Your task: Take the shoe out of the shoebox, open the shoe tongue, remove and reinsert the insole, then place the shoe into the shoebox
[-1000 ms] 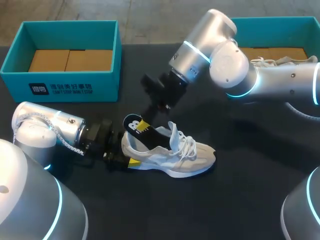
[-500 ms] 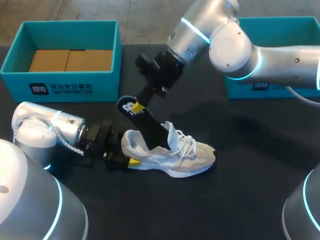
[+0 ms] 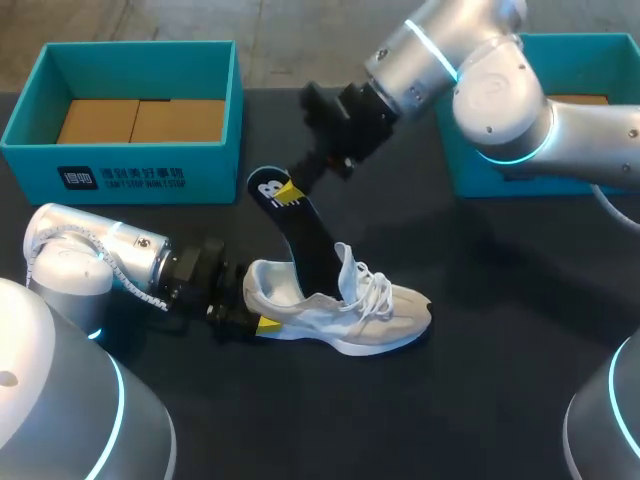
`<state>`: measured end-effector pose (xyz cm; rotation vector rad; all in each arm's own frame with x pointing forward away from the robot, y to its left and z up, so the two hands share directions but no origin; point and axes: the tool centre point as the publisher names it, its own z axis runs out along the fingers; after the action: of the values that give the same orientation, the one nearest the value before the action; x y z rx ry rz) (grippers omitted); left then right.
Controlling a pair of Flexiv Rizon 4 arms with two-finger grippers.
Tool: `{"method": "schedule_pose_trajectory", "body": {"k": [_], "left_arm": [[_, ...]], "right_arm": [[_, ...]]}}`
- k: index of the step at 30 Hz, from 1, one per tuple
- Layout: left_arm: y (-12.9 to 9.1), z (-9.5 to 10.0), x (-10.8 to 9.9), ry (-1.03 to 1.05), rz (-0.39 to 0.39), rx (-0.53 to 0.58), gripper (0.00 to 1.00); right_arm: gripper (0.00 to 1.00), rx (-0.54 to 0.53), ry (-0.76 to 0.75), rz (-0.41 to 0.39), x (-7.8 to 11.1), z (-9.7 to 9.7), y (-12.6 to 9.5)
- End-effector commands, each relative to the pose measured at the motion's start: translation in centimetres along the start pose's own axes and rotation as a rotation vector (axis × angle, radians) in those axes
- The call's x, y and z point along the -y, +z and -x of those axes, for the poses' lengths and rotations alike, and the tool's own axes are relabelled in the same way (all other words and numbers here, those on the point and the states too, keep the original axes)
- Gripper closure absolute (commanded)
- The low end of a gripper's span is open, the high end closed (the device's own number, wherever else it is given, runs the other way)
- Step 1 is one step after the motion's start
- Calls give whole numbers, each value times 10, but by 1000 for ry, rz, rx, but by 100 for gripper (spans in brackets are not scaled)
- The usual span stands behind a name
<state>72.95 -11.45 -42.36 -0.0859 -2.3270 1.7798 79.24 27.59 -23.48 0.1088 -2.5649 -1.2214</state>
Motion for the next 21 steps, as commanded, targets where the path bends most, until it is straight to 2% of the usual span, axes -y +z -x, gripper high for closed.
{"method": "schedule_pose_trajectory", "body": {"k": [1,9,11,15,21], "left_arm": [[-1,1,-4,0,0,1,100],[-1,1,-4,0,0,1,100],[-1,1,-4,0,0,1,100],[-1,1,-4,0,0,1,100],[-1,1,-4,0,0,1,100]], "right_arm": [[100,7,0,0,1,-2,0],[100,7,0,0,1,-2,0],[100,16,45,55,-4,3,-3],[100,40,16,163,-21,1,-20],[100,51,-26,237,-47,-2,-33]]}}
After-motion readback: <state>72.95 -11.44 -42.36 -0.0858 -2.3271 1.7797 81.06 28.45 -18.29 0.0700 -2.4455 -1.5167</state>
